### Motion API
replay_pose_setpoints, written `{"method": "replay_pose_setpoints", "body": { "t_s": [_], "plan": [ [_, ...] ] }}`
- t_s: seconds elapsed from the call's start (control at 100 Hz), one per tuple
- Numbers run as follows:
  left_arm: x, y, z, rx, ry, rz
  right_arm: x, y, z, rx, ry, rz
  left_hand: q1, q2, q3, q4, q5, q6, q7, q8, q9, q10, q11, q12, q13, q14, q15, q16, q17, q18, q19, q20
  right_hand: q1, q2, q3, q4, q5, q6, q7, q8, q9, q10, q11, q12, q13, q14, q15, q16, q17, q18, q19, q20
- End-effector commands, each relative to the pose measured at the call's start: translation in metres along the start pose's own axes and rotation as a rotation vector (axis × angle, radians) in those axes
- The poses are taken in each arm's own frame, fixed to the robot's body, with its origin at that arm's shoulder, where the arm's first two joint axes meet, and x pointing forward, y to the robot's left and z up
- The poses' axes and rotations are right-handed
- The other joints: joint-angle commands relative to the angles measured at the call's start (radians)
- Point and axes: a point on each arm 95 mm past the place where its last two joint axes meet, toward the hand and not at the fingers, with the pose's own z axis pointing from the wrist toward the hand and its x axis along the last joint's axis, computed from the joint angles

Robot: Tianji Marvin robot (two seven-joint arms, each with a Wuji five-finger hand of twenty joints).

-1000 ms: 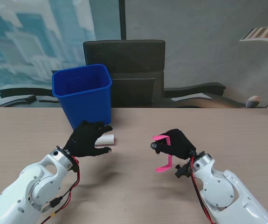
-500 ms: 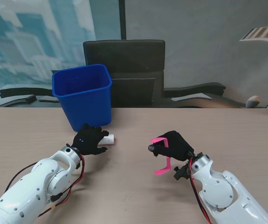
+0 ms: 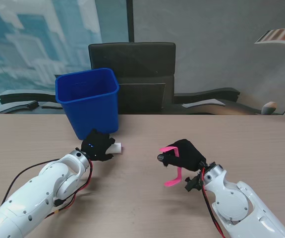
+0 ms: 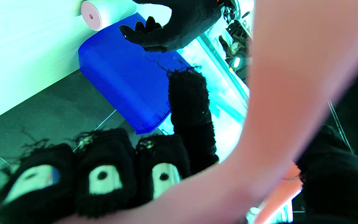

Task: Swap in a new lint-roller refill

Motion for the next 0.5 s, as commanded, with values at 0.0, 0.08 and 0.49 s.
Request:
{"method": "replay_pose_setpoints", "body": {
  "t_s": [0.0,0.08,0.49],
  "plan": [
    [-0.003,-0.001,0.001,-0.018,-0.010,0.001,0.002,-0.003,-0.001,0.011,0.005,0.005,0.016,-0.033,0.041,0.023,0.008,0.025,-0.006,-0.021,0.025,-0.005,0.020,0.049,0.021,-0.001,0.035,0.022,0.002,0.011,0.042,0.019,0.016,0.025,-0.009,-0.021,0.002,0.062,0.004,-0.008,0.028,-0.012,0.017,0.009,0.024,-0.519,0.305,0.063,0.038,-0.414,0.185,0.075],
    [-0.005,0.001,0.005,-0.035,-0.021,-0.015,0.002,-0.003,-0.001,0.011,0.006,0.007,0.015,0.006,-0.001,0.020,0.012,0.037,-0.029,-0.037,0.031,-0.003,0.020,0.056,0.029,-0.001,0.038,0.029,0.011,0.010,0.051,0.014,0.020,0.025,-0.012,-0.020,0.002,0.062,0.005,-0.008,0.028,-0.012,0.017,0.009,0.024,-0.519,0.305,0.063,0.038,-0.414,0.185,0.076],
    [-0.008,0.014,0.020,-0.156,-0.032,-0.014,0.003,-0.004,-0.001,0.015,0.009,0.018,0.022,0.014,-0.012,0.027,0.045,0.039,-0.020,-0.034,0.068,-0.013,0.044,0.065,0.060,-0.001,0.053,0.030,0.034,0.015,0.065,0.012,0.029,0.025,-0.017,-0.018,0.002,0.063,0.005,-0.009,0.028,-0.012,0.017,0.010,0.024,-0.518,0.306,0.063,0.038,-0.414,0.185,0.076]
  ]
}}
